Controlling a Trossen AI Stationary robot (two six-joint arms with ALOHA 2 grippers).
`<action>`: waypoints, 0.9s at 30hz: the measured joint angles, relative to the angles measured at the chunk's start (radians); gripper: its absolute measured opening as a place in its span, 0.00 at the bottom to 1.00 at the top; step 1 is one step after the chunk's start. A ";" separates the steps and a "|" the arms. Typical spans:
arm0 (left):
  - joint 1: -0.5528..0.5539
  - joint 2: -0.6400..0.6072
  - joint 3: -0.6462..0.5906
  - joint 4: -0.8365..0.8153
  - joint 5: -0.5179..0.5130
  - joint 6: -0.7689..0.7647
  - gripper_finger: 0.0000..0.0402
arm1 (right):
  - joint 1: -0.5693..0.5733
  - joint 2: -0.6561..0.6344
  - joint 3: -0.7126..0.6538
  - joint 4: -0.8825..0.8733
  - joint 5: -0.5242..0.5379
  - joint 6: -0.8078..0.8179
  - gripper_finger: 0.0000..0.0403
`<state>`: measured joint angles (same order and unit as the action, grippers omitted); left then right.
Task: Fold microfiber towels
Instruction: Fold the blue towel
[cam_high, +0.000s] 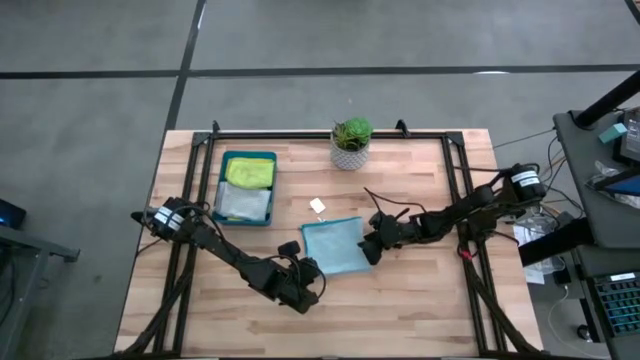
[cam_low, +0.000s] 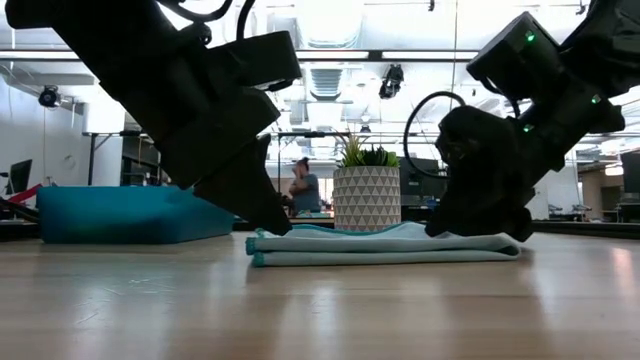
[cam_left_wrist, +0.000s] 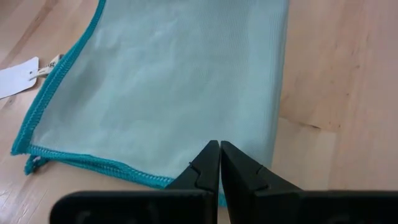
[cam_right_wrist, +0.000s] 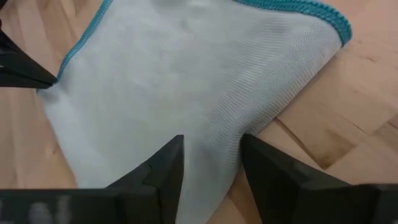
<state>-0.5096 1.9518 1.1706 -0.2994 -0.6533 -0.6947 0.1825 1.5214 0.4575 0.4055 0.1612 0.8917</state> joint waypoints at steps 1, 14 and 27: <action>0.000 0.000 0.000 0.001 0.000 0.000 0.00 | 0.000 -0.001 0.001 -0.002 0.000 -0.001 0.37; -0.002 -0.010 0.010 0.002 0.001 0.043 0.00 | -0.021 -0.061 0.002 -0.076 -0.018 -0.067 0.03; 0.052 0.024 -0.023 0.045 -0.146 0.051 0.00 | -0.114 -0.252 0.254 -0.894 -0.002 -0.260 0.03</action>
<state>-0.4577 1.9760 1.1477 -0.2546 -0.7995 -0.6436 0.0685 1.2691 0.7113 -0.4885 0.1592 0.6319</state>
